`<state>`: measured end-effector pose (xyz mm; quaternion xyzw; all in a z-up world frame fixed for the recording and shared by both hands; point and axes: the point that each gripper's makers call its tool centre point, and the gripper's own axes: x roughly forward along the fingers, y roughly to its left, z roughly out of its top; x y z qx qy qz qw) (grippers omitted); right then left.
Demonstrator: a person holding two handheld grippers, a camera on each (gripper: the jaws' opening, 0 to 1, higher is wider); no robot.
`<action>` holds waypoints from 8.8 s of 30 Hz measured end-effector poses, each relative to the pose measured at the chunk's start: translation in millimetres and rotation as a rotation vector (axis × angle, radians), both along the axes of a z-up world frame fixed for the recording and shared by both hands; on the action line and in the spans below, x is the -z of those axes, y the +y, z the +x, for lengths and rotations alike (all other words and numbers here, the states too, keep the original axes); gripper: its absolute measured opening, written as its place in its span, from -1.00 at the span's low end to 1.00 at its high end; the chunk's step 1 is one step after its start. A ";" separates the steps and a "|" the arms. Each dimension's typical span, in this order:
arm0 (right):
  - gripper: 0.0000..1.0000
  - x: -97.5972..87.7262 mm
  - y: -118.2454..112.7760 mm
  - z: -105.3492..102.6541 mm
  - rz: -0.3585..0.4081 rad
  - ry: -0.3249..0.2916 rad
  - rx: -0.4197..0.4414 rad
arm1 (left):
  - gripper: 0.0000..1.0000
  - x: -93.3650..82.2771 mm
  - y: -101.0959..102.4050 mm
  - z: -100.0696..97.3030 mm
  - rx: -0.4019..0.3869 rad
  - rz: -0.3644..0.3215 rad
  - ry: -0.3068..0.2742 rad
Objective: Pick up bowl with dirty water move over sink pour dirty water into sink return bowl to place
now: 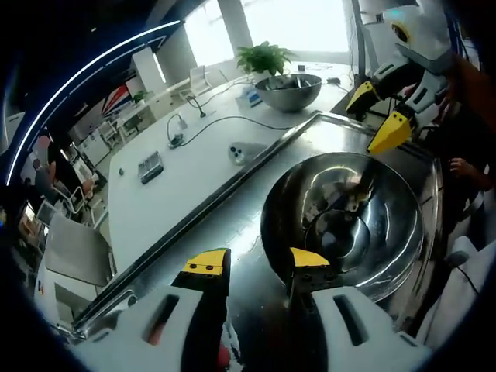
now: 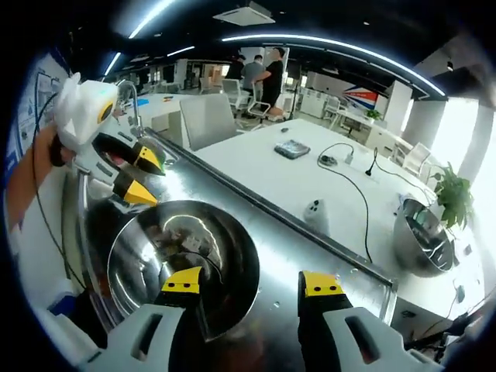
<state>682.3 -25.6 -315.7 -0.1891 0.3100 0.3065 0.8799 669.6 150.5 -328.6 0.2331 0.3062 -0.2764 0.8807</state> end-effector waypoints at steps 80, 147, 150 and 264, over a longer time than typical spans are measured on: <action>-0.98 79.6 -4.9 -4.3 -0.162 0.361 0.145 | -1.00 46.0 -4.4 28.9 -0.127 0.138 0.210; -1.00 41.2 23.2 6.5 -0.053 0.354 0.252 | -1.00 10.9 27.0 11.3 -0.246 0.071 0.120; -1.00 37.9 32.8 4.5 -0.069 0.356 0.230 | -1.00 9.4 36.8 7.2 -0.265 0.064 0.141; -1.00 -72.5 480.9 -16.7 -0.067 -0.322 -0.285 | -1.00 -72.5 451.3 -120.1 -0.961 0.087 -0.315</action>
